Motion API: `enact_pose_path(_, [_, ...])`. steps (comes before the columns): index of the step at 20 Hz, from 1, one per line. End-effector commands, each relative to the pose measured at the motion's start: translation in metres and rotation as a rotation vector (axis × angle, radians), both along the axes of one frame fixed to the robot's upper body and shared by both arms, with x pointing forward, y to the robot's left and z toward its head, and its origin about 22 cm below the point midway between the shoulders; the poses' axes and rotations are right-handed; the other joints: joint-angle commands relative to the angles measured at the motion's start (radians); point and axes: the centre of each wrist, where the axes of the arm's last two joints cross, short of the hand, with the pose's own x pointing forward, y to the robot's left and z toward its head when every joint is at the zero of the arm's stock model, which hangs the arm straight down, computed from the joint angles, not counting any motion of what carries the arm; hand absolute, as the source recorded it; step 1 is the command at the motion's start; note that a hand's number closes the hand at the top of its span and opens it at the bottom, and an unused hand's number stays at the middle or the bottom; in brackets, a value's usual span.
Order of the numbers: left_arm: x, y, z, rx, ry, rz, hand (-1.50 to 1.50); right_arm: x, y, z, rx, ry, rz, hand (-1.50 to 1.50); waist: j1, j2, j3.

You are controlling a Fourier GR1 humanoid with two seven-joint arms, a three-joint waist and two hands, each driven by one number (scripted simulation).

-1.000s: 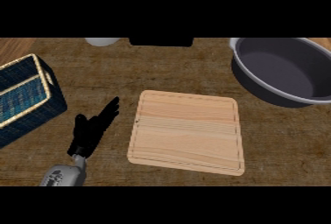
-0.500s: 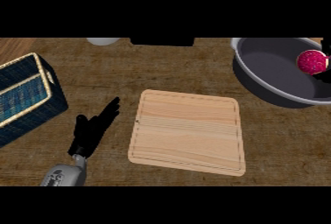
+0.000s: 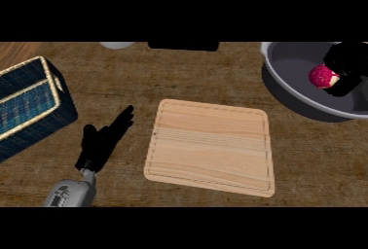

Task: Pick the cupcake from the cutting board and place it in the pot

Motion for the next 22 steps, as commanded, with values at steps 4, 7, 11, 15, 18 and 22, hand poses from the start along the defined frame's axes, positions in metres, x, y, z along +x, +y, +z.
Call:
enact_pose_path(4, [-0.004,0.002,0.001,0.007,-0.006,0.007,0.00,0.002,0.022,-0.032,-0.077,0.225,-0.092,-1.50,0.000,0.002,0.002])
enact_pose_path(7, [-0.011,0.000,-0.003,0.000,0.001,-0.005,0.00,0.006,0.033,-0.032,0.193,0.106,-0.013,-1.50,-0.011,-0.002,0.003])
enact_pose_path(11, [-0.005,0.007,0.000,-0.001,0.014,0.008,0.00,0.017,0.052,-0.016,0.531,-0.102,0.007,-1.50,-0.026,-0.005,0.004])
enact_pose_path(15, [-0.006,0.008,-0.007,-0.002,0.013,0.035,0.00,0.021,0.040,0.010,0.846,-0.237,-0.072,-1.50,-0.028,-0.002,0.004])
enact_pose_path(18, [-0.006,0.016,-0.002,0.008,0.000,0.036,0.00,0.008,0.000,0.025,0.942,-0.356,-0.158,-1.50,-0.033,-0.004,0.003])
enact_pose_path(22, [-0.009,0.016,-0.007,0.014,-0.007,0.031,0.00,0.004,-0.016,0.036,1.045,-0.462,-0.264,-1.50,-0.022,0.000,0.002])
